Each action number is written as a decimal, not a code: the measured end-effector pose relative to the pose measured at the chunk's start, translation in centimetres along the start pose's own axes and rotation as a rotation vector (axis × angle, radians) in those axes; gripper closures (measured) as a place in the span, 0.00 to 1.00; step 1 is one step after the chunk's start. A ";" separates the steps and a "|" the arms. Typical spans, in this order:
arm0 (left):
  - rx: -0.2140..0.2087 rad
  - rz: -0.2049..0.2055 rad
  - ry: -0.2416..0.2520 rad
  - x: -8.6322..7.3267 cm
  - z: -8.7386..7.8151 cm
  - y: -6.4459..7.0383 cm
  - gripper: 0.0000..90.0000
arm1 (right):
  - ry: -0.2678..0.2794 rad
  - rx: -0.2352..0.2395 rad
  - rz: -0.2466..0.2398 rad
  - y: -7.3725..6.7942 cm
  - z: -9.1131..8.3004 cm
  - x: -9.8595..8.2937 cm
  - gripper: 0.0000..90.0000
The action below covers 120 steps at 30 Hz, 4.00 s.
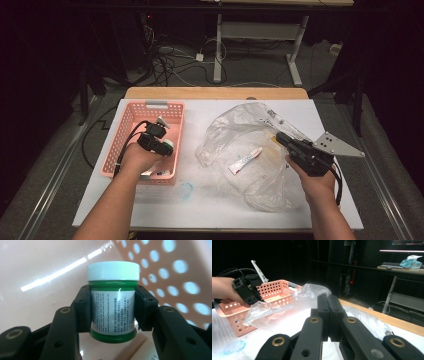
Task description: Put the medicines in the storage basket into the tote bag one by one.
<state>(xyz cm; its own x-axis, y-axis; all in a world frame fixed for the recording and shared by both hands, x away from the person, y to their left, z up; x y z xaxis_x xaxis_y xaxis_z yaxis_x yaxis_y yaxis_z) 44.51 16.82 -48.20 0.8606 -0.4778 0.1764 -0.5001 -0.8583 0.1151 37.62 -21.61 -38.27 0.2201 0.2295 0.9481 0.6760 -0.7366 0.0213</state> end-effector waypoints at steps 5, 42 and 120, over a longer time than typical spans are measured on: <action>-0.008 0.028 0.061 -0.3 -1.1 0.6 0.60 | 0.002 0.002 -0.002 -0.1 0.0 0.1 1.00; -0.019 0.054 0.482 -6.8 -2.9 3.3 0.60 | -0.002 0.002 -0.007 -0.2 -0.1 0.0 1.00; -0.195 0.391 0.549 -5.6 -1.2 17.1 0.60 | -0.011 0.006 -0.021 -0.7 0.1 -0.1 1.00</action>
<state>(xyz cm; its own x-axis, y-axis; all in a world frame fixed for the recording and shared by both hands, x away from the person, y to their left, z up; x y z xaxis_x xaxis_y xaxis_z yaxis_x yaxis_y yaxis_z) 31.04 5.01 -46.02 0.4664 -0.5371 0.7029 -0.8155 -0.5689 0.1064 37.18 -21.09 -38.36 0.2130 0.2518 0.9440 0.6850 -0.7275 0.0394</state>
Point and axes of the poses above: each handheld gripper's, and its own axes: z roughly forward along the jaws, x roughly out of its top, y roughly to its right, the point moved 6 cm from there along z, roughly forward along the jaws, and after that the axes turned 9 degrees about -y, right-handed, at the moved point
